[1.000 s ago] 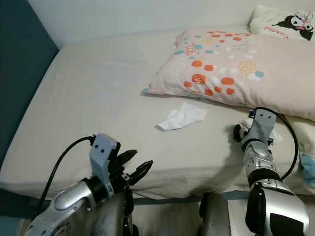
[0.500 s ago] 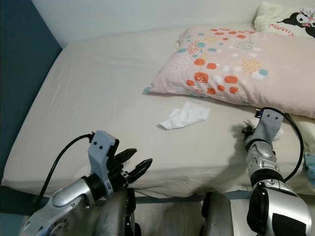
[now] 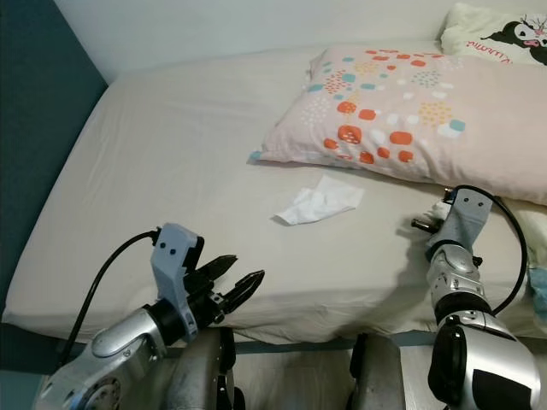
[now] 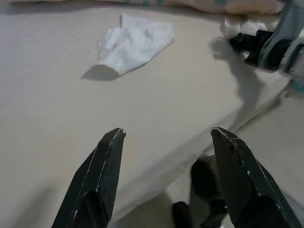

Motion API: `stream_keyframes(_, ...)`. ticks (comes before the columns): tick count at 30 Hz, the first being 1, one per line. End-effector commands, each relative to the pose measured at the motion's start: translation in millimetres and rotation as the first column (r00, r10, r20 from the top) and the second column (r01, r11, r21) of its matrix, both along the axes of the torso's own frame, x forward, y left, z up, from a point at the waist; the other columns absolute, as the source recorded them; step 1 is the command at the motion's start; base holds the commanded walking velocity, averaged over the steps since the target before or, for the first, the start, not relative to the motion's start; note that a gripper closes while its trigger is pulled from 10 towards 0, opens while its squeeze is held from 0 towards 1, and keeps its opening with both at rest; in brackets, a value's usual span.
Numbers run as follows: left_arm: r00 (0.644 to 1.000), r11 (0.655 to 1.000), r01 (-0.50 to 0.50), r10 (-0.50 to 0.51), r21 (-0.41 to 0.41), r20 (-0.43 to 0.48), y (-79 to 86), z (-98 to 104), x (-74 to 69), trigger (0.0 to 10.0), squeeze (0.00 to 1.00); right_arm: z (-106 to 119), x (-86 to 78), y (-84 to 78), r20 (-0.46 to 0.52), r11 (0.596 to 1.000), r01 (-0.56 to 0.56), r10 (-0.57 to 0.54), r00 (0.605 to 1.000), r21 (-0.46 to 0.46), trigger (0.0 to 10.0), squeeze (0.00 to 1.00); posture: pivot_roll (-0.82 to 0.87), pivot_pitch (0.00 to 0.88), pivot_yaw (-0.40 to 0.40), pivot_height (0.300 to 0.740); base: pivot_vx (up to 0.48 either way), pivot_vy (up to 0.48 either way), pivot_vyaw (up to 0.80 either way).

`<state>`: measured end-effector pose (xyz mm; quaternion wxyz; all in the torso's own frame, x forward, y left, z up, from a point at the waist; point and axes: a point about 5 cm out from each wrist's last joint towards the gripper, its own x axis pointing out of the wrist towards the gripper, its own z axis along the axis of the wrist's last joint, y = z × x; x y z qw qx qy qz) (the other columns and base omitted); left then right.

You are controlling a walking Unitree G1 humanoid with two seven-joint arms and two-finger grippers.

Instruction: Clean up the room

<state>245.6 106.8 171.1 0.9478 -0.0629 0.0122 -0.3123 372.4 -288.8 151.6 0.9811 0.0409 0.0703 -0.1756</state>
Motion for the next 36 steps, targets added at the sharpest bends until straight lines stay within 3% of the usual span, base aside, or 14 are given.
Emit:
stream_keyframes(1,0.998,0.997,-0.059,0.06,0.055,-0.027,11.6,-13,5.5,10.0,0.0,-5,5.5,21.2,-0.031,0.991,-0.125,0.124,0.992,-0.053,0.0,0.0,0.21,0.331,0.083,0.572,0.0,0.0,0.0)
stream_keyframes(5,0.994,0.99,-0.109,0.111,0.092,-0.01,18.4,-16,15.4,10.0,0.0,-8,8.9,36.6,-0.058,0.967,-0.228,0.223,0.973,-0.109,0.0,0.0,0.18,0.322,0.075,0.572,0.0,0.0,0.0)
stream_keyframes(6,0.99,0.983,-0.14,0.138,0.117,0.02,21.0,-17,29.1,10.0,0.0,-11,10.7,52.1,-0.063,0.939,-0.314,0.308,0.949,-0.138,0.0,0.0,0.13,0.301,0.06,0.572,0.0,0.0,0.0)
stream_keyframes(11,0.989,0.979,-0.145,0.14,0.142,0.05,17.5,-16,43.6,10.0,0.0,-12,10.8,61.7,-0.044,0.927,-0.347,0.345,0.938,-0.14,0.0,0.0,0.1,0.291,0.051,0.572,0.0,0.0,0.0)
stream_keyframes(14,0.987,0.975,-0.157,0.148,0.155,0.064,14.3,-17,53.5,10.0,0.0,-12,9.5,63.9,-0.016,0.928,-0.343,0.345,0.938,-0.146,0.0,0.0,0.05,0.266,0.038,0.572,0.0,0.0,0.0)
stream_keyframes(17,0.985,0.972,-0.162,0.15,0.169,0.08,4.5,-20,69.8,10.0,0.0,-7,4.5,69.0,0.075,0.931,-0.32,0.337,0.939,-0.173,0.0,0.0,0.01,0.256,0.035,0.572,0.0,0.0,0.0)
stream_keyframes(23,0.982,0.956,-0.178,0.158,0.231,0.103,-8.9,-29,87.2,10.0,0.0,2,-14.2,81.5,0.185,0.922,-0.298,0.346,0.92,-0.247,0.0,0.0,-0.03,0.26,0.047,0.572,0.0,0.0,0.0)
stream_keyframes(25,0.98,0.954,-0.188,0.168,0.232,0.101,-14.4,-31,96.7,10.0,0.0,9,-27.0,85.6,0.243,0.926,-0.256,0.325,0.914,-0.279,0.0,0.0,-0.05,0.264,0.055,0.572,0.0,0.0,0.0)
stream_keyframes(31,0.972,0.94,-0.223,0.193,0.26,0.137,-23.7,-33,112.9,10.0,0.0,22,-48.0,83.3,0.328,0.927,-0.147,0.266,0.907,-0.346,0.0,0.0,-0.1,0.271,0.068,0.572,0.0,0.0,0.0)
stream_keyframes(35,0.968,0.939,-0.233,0.199,0.251,0.156,-35.7,-32,117.9,10.0,0.0,23,-59.6,78.6,0.33,0.923,-0.116,0.245,0.912,-0.366,0.0,0.0,-0.12,0.279,0.075,0.572,0.0,0.0,0.0)
stream_keyframes(36,0.969,0.943,-0.224,0.189,0.247,0.158,-40.8,-32,119.3,10.0,0.27,23,-63.9,77.6,0.322,0.924,-0.113,0.239,0.916,-0.365,0.0,0.0,-0.13,0.283,0.075,0.572,0.0,0.0,0.0)
